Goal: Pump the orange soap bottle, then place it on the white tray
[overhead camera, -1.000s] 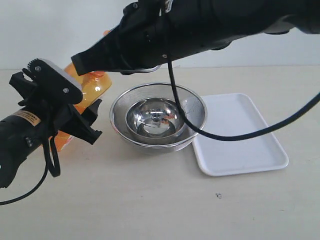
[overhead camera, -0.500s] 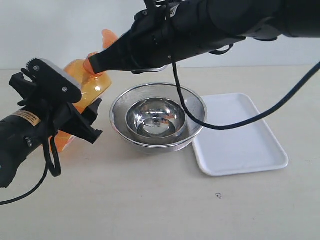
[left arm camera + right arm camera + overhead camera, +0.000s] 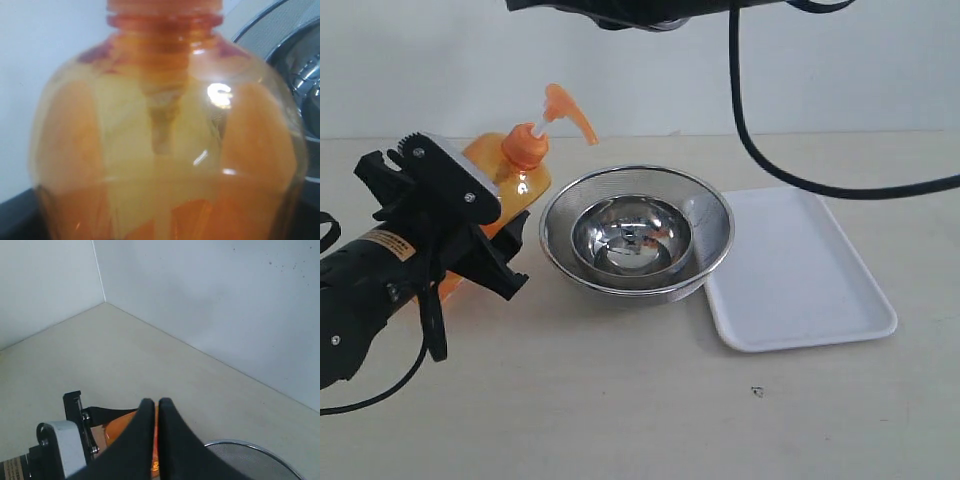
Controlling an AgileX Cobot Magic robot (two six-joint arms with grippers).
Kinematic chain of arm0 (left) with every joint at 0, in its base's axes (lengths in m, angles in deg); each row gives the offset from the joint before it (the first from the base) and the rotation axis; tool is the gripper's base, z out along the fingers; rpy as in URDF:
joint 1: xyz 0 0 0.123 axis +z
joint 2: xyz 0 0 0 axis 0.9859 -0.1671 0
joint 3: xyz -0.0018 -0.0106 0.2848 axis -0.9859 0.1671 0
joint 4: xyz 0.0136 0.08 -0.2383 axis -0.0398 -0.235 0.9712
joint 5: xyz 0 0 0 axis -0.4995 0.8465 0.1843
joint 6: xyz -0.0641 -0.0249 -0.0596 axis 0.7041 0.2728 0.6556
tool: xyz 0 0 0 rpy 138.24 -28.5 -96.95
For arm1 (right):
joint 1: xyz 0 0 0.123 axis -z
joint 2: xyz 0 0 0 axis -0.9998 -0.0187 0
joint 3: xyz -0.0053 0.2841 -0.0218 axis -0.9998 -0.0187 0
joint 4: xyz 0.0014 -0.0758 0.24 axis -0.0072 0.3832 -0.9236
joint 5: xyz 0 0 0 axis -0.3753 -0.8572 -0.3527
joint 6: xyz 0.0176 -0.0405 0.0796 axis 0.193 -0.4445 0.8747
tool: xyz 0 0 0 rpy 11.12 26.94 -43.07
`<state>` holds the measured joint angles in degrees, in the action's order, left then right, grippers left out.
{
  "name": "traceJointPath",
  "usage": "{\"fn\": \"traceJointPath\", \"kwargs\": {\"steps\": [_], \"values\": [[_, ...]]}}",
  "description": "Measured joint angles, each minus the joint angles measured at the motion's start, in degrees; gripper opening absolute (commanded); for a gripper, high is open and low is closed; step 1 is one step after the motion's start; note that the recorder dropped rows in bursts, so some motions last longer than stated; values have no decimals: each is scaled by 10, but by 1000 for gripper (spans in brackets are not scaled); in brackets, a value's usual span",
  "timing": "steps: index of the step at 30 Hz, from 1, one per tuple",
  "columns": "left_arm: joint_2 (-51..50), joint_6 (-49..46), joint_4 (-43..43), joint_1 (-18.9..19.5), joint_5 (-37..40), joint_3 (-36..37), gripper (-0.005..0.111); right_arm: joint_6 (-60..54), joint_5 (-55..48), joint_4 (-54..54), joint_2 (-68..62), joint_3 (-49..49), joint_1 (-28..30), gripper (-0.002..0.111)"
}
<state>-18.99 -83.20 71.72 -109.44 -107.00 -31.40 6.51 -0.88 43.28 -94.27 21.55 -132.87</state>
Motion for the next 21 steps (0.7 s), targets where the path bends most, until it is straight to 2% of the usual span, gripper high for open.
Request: {"fn": "traceJointPath", "kwargs": {"steps": [5,14,21], "values": [[-3,-1,4,0,-3,-7,5,0,-8,0,-10,0,0,0],[-3,-26,0,0,-1,-8,5,2,47,0,-83,0,0,0],[-3,-29,0,0,1,-10,5,18,51,-10,-86,0,35,0]]}}
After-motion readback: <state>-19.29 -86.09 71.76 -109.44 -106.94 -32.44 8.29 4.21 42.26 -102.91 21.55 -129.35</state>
